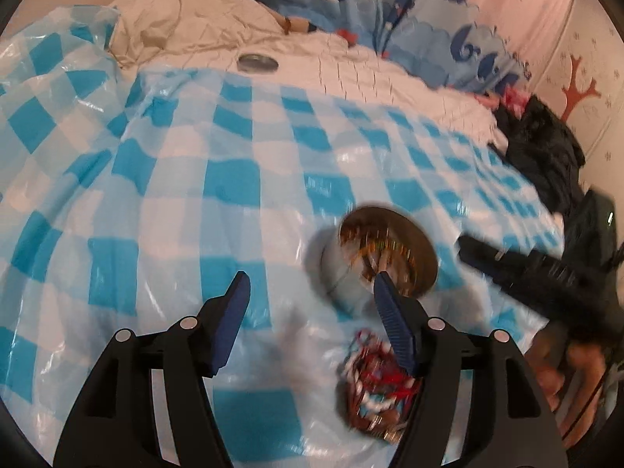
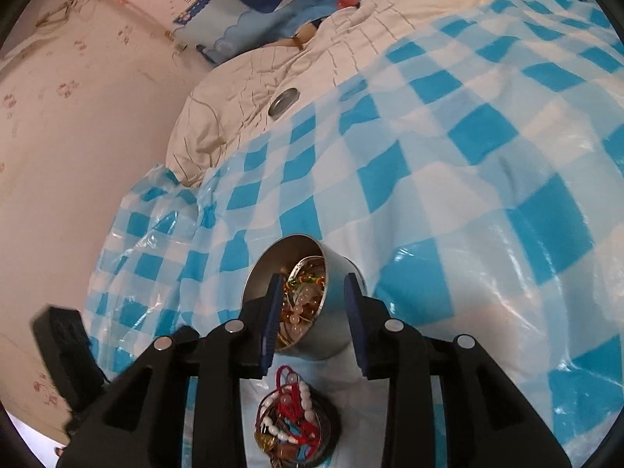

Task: Organize jewelry
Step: 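Lower the left gripper onto the pile and close it on a red cord bracelet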

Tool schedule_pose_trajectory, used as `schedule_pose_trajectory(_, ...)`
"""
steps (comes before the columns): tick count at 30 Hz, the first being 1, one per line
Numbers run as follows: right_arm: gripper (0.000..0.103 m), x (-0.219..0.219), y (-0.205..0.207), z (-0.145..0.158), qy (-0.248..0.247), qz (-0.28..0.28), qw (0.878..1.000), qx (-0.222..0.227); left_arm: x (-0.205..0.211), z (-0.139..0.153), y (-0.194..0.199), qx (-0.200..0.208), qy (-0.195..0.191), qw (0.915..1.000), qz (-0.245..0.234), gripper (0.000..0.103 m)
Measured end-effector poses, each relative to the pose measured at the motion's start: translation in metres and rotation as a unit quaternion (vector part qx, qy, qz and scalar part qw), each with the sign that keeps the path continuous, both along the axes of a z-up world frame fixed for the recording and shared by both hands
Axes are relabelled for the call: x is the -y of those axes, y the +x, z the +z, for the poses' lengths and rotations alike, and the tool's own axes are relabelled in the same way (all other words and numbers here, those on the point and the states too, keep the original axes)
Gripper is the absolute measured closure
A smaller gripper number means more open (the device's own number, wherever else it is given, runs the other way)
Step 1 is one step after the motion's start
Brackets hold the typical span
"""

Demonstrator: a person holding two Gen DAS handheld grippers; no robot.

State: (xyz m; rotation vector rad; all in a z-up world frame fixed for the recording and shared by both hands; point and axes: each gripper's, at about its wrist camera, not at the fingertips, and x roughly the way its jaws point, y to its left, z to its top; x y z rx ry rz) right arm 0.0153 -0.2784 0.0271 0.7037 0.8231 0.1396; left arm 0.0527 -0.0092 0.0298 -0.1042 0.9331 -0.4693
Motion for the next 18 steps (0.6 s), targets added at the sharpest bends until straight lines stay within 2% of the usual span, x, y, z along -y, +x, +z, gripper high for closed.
schedule_pose_trajectory(4,0.07,0.005,-0.009,-0.007,0.042,0.015,0.999,-0.022,0.001,-0.011,-0.01,-0.015,0.011,0.9996,-0.019,0.04)
schedule_pose_trajectory(8,0.069,0.007,-0.02,-0.018,0.065,0.02,0.996,-0.049,0.007,-0.019,-0.017,-0.036,-0.002,0.9988,-0.032,0.038)
schedule_pose_trajectory(13,0.068,0.012,-0.029,-0.018,0.079,0.015,0.995,-0.053,0.033,-0.032,-0.024,-0.041,0.017,0.9976,-0.054,0.037)
schedule_pose_trajectory(18,0.065,0.016,-0.036,-0.014,0.083,0.019,0.995,-0.047,0.05,-0.039,-0.029,-0.024,0.053,0.9967,-0.055,0.036)
